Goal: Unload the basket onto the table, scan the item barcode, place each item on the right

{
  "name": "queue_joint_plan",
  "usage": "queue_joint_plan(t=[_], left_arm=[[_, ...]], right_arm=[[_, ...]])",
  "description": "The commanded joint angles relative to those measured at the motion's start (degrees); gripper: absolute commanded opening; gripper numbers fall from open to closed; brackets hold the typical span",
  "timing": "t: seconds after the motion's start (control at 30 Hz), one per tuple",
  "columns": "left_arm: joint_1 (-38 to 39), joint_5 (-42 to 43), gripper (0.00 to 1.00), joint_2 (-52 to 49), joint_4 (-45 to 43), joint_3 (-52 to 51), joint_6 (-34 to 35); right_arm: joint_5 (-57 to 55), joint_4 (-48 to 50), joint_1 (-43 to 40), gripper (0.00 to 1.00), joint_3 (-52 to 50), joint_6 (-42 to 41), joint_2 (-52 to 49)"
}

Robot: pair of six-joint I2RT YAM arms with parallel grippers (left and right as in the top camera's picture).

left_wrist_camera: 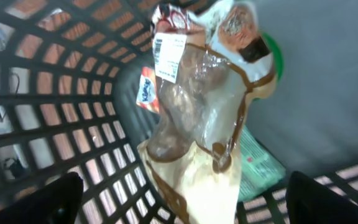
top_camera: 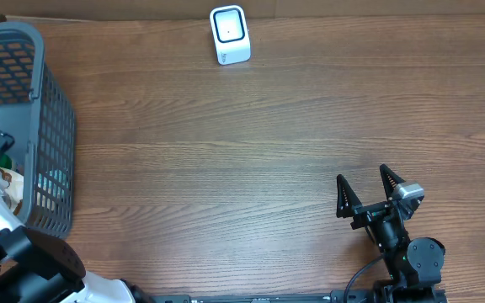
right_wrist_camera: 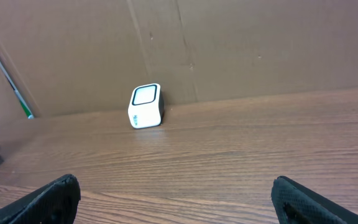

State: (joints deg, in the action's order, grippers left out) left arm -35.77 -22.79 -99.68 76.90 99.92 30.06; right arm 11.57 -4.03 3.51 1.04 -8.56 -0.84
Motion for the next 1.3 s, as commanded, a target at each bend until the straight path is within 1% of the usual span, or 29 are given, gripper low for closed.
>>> queue_joint_plan(t=[0.0, 0.17, 0.3, 0.63, 0.73, 0.83, 1.07, 1.1, 1.13, 1.27], left_arm=[[-0.2, -1.4, 0.89, -0.5, -3.5, -5.0, 0.3], [-0.2, -0.3, 0.9, -0.5, -10.2, -9.7, -0.9], [-0.2, 0.1, 0.9, -0.5, -13.7, -13.2, -1.4], [-0.3, -6.7, 0.9, -0.7, -20.4, -22.3, -1.3], [-0.6, -8.9, 0.88, -0.7, -22.2, -24.6, -1.3], [-1.1, -8.7, 0.8, -0.7, -23.6, -26.1, -0.9], [-1.1, -8.7, 0.73, -0.7, -25.5, -27.5, -0.2], [-1.1, -8.7, 0.68, -0.7, -25.7, -27.6, -0.2], [-1.1, -8.7, 0.59, -0.7, -26.0, -27.8, -0.3], [-1.1, -8.7, 0.32, -0.7, -26.2, -28.4, -0.2]], right_arm=[[-0.5, 0.3, 0.2, 1.0, -0.6, 0.2, 0.7], [-0.5, 0.3, 0.2, 1.0, -0.6, 0.2, 0.7], [-0.5, 0.3, 0.2, 1.0, -0.6, 0.2, 0.7], [-0.5, 0.3, 0.2, 1.0, -0.6, 0.2, 0.7], [-0.5, 0.3, 0.2, 1.0, -0.6, 0.2, 0.7], [-0.5, 0.3, 0.2, 1.0, -0.6, 0.2, 0.7], [-0.5, 0.3, 0.2, 1.0, -0.6, 0.2, 0.7], [-0.5, 0.3, 0.2, 1.0, -0.6, 0.2, 0.7], [-0.5, 0.3, 0.2, 1.0, -0.6, 0.2, 0.7], [-0.5, 0.4, 0.2, 1.0, -0.6, 0.2, 0.7]])
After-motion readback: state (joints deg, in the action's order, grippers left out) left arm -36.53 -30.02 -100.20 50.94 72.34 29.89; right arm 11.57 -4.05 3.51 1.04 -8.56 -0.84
